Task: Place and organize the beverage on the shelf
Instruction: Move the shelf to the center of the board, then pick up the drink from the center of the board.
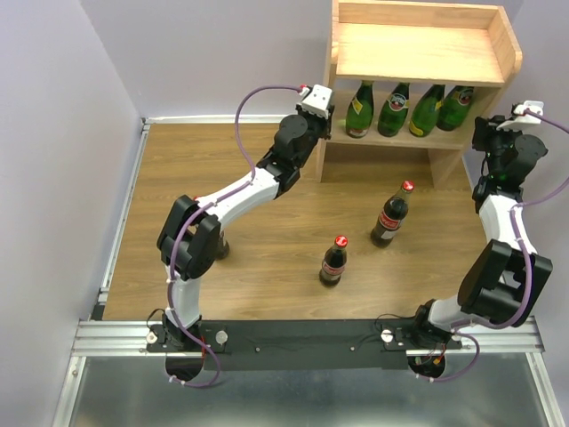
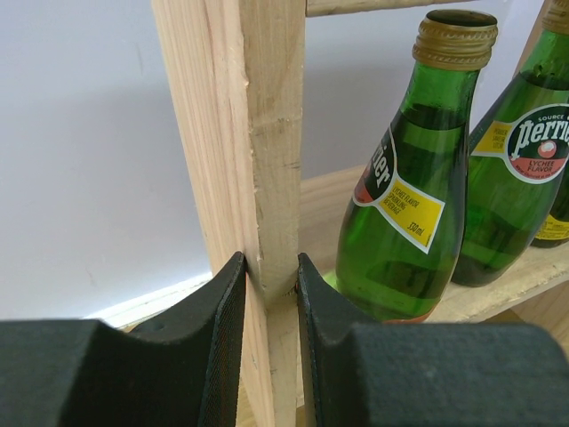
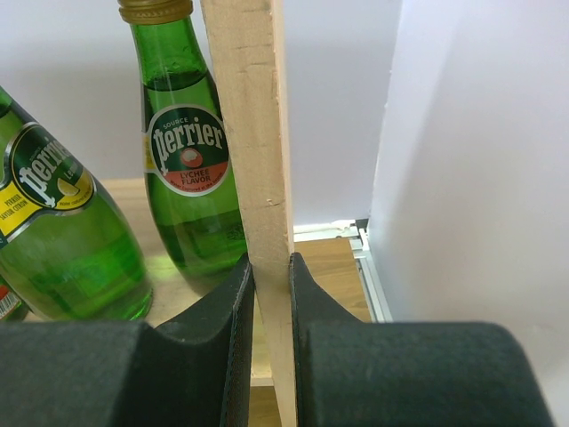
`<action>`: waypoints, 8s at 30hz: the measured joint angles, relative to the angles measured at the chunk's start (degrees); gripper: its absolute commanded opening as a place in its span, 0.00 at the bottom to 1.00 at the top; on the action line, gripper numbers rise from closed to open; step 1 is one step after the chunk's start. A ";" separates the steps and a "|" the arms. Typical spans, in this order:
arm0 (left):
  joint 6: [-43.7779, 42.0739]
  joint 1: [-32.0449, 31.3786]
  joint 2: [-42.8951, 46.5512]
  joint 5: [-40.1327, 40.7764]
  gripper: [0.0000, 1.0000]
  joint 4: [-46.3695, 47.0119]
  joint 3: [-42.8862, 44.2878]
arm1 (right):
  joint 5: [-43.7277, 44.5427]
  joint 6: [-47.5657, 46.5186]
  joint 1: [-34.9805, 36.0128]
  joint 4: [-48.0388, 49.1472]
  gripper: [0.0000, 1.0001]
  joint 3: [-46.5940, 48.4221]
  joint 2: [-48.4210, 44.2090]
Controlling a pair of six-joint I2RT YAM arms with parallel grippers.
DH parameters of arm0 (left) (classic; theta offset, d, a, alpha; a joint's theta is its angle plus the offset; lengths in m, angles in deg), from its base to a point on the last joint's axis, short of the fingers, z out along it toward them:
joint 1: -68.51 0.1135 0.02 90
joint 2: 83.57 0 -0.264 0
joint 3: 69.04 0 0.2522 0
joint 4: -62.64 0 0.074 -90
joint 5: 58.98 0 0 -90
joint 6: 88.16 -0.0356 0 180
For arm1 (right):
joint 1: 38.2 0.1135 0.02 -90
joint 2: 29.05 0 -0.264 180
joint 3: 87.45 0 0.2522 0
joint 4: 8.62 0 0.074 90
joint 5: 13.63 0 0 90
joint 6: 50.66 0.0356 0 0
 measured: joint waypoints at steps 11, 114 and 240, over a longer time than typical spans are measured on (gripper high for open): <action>0.00 -0.48 2.23 0.55 0.03 0.59 -2.97 | 0.02 0.13 0.11 -1.25 0.01 -1.31 -2.01; 0.79 -2.19 43.41 -33.48 0.98 -8.72 -31.82 | -47.43 -38.66 6.23 -74.23 0.66 1.27 -18.23; -4.28 -12.24 0.96 -32.15 0.00 -13.29 7.72 | -18.62 1.86 14.25 -57.90 1.00 60.59 -7.10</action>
